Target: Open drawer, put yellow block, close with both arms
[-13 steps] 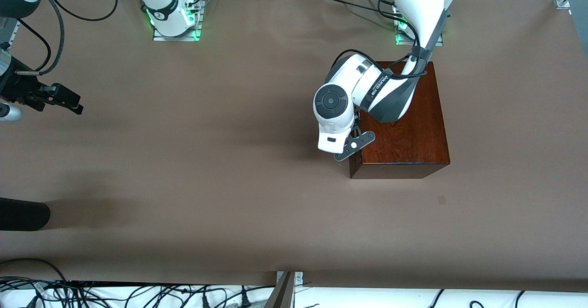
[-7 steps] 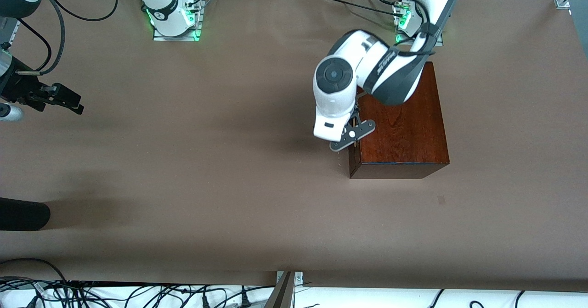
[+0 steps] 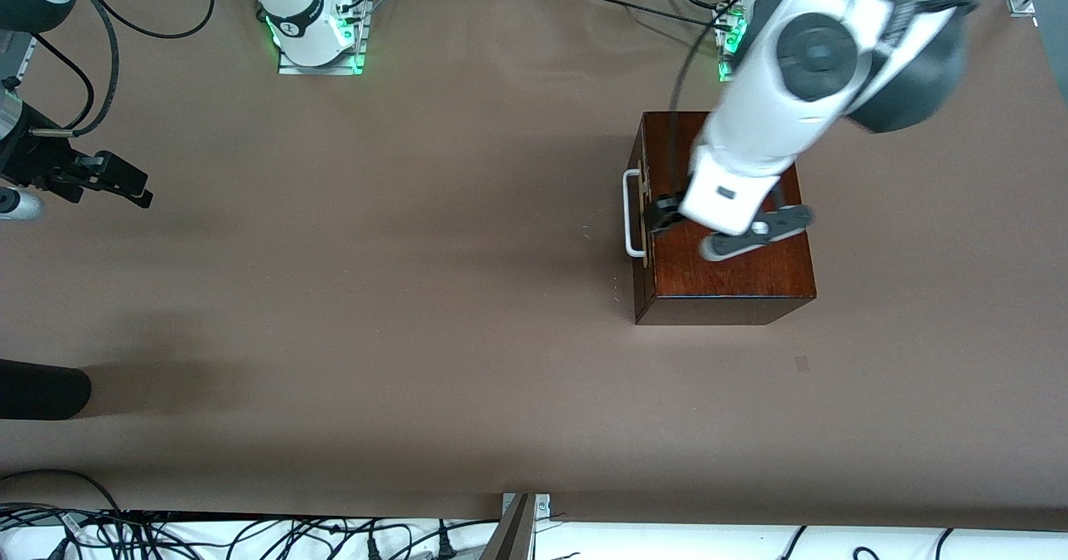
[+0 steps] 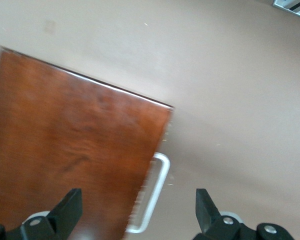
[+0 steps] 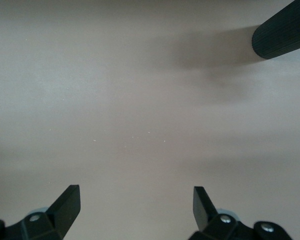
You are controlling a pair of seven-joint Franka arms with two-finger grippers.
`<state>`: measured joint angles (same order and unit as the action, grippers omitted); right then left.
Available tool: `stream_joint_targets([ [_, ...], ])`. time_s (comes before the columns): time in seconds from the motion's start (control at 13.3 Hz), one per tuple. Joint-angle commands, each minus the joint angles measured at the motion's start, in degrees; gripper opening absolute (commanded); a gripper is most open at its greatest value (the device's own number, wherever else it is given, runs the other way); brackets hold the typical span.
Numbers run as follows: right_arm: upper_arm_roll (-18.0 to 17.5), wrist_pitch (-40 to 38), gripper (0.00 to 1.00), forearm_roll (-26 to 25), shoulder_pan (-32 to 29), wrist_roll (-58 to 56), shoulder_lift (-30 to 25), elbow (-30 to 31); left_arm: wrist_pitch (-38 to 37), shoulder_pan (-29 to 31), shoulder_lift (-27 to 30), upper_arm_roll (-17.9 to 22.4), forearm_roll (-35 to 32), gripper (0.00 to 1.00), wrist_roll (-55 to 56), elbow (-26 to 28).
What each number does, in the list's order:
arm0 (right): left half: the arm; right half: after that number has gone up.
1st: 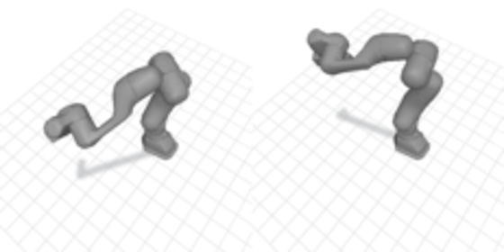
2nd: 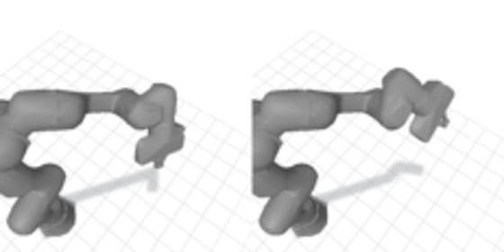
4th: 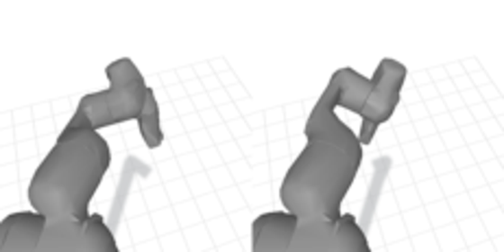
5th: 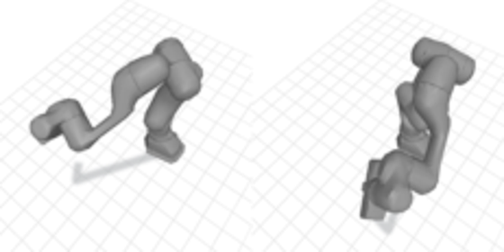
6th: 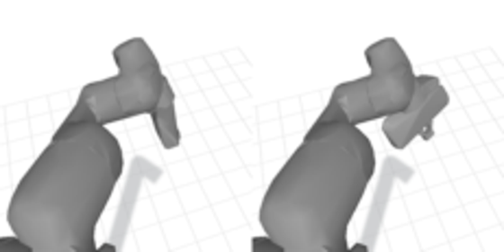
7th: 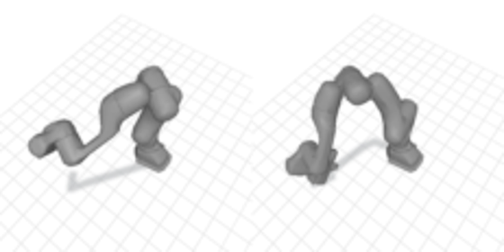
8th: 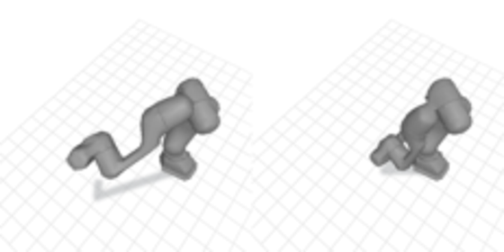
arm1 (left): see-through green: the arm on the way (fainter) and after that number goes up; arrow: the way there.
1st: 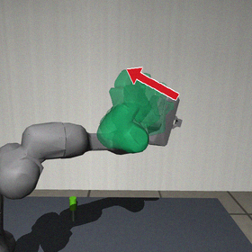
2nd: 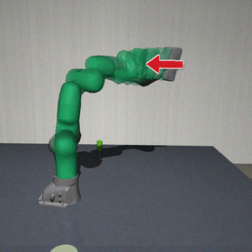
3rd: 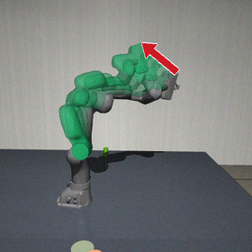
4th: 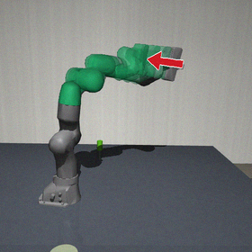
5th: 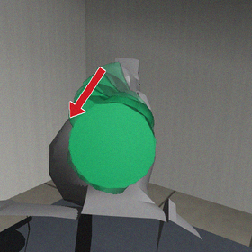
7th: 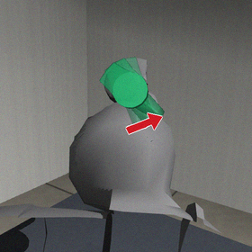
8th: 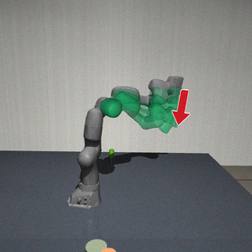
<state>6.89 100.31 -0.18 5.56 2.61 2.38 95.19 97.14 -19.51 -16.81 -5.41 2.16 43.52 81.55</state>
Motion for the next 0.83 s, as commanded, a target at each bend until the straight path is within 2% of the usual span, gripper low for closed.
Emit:
stream_joint_targets([
  [0.0, -0.03, -0.20, 1.00, 0.18, 0.16, 0.56, -0.36, -0.09, -1.07, 3.33, 7.56, 0.39, 1.35, 1.00, -11.04, 7.46],
  [0.45, 0.23, -0.29, 1.00, 0.18, -0.10, 0.30, -0.36, 0.00, -3.01, 5.10, 17.77, 9.44, 0.66, 1.00, -36.45, 15.56],
  [0.75, 0.32, -0.29, 1.00, 0.19, -0.19, 0.21, -0.19, 0.00, -4.77, 7.30, 17.87, 10.77, 0.21, 1.00, -42.02, 14.25],
])
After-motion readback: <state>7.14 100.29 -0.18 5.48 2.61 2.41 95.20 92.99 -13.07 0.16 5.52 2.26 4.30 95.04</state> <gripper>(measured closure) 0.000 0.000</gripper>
